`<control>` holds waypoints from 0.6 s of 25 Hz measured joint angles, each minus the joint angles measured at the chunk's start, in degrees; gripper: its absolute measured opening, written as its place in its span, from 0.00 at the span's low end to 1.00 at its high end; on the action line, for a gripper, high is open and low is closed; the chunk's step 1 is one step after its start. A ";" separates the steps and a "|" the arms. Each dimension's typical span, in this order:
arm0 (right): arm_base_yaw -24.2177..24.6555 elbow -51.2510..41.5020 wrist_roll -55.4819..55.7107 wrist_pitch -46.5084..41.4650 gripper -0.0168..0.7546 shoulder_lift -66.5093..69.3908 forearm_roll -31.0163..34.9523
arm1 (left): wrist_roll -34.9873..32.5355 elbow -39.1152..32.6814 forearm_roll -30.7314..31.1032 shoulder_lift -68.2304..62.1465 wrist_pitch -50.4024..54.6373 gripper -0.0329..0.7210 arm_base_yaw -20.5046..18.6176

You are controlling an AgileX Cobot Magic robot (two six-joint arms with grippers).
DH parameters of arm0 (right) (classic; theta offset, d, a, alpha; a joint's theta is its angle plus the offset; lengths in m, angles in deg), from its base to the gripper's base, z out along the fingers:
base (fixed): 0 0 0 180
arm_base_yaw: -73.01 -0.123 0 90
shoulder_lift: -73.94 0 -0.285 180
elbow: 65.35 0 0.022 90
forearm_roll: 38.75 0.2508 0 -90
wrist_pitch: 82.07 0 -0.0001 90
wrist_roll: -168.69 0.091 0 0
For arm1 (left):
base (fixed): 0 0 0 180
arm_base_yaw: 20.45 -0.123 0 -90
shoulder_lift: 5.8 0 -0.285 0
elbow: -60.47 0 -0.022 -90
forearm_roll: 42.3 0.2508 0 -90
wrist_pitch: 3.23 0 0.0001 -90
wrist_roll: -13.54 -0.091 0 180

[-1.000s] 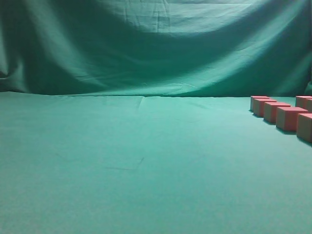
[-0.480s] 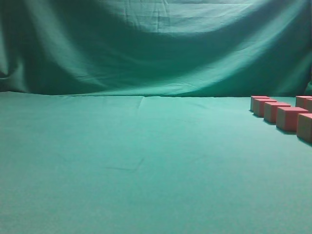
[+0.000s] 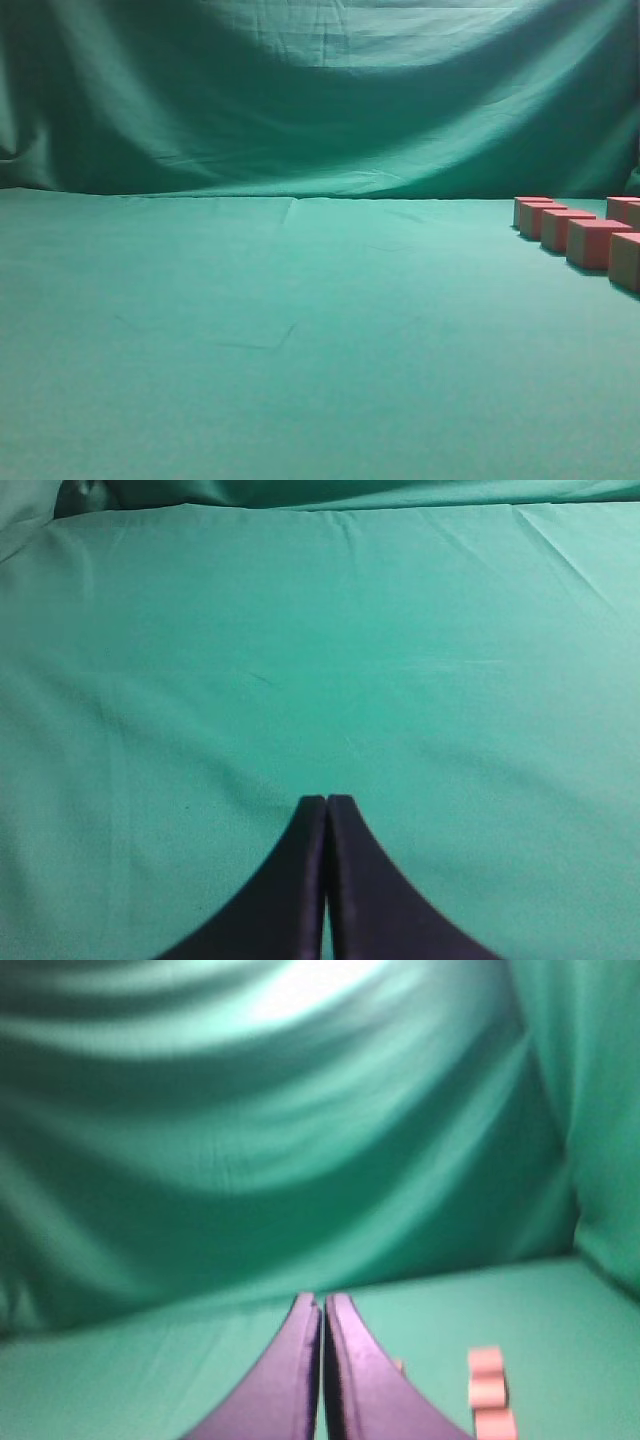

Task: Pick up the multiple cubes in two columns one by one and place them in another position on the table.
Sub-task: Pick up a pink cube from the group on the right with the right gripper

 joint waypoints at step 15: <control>0.00 24.74 -0.76 -41.76 0.02 47.55 -4.93 | 0.00 0.00 0.00 0.00 0.00 0.04 0.00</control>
